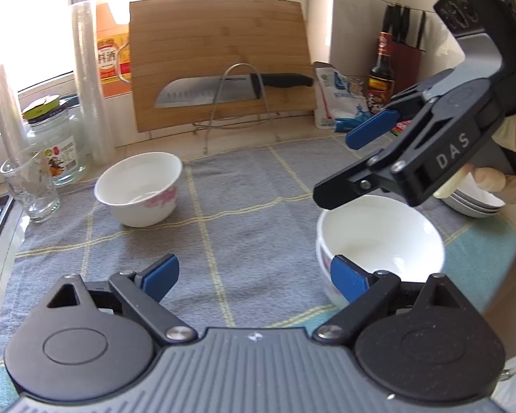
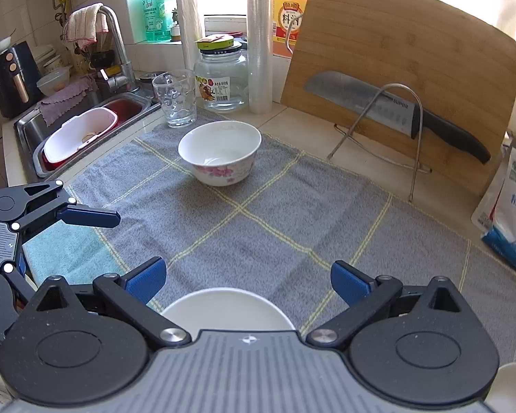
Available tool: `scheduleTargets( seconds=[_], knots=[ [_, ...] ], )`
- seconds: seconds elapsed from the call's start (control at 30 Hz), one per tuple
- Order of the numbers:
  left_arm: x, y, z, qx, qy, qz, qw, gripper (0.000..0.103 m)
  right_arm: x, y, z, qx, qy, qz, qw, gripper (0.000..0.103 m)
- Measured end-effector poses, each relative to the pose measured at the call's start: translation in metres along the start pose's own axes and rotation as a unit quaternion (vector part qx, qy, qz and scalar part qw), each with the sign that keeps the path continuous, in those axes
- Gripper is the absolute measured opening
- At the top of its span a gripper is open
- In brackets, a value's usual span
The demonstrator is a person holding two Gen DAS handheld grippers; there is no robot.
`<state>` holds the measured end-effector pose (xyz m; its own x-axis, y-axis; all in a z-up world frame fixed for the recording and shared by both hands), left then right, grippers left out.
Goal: Organize plates and bowls
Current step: 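Open the right tool and withdraw it from the bowl stack, then grasp the rim of the pink-floral bowl with the right tool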
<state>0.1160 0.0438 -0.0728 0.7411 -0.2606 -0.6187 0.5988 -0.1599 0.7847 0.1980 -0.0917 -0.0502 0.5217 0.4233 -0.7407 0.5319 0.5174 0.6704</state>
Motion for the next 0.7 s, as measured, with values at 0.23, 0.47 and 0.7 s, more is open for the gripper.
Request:
scheduleTargets(
  seconds=[0.23,0.47,0.7],
  knots=[
    [0.03,0.003,-0.046,-0.009,0.063,0.02,0.9978,0.095,0.032,0.045,-0.013,-0.043,-0.013,0.012,0.999,0.103],
    [0.065,0.006,-0.075,-0.028,0.079,0.032,0.9959,0.095,0.076,0.083,-0.01,-0.056,0.004,0.009,0.998,0.102],
    [0.093,0.01,-0.088,-0.044,0.072,0.037,0.9957,0.094,0.117,0.092,-0.005,-0.047,0.027,-0.025,0.998,0.093]
  ],
)
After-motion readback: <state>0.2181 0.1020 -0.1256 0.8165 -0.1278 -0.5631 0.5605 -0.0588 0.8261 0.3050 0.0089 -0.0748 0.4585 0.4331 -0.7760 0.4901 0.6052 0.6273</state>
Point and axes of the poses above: each gripper's, at about its wrist camera, not at the fingertips, and x roughly the way its jaws point, z to its right, y to its top, the point moved 2 cm from there along x, roughly the way its jaws point, and after that the axes turned 4 degrees about -x, right-handed, at the moved point
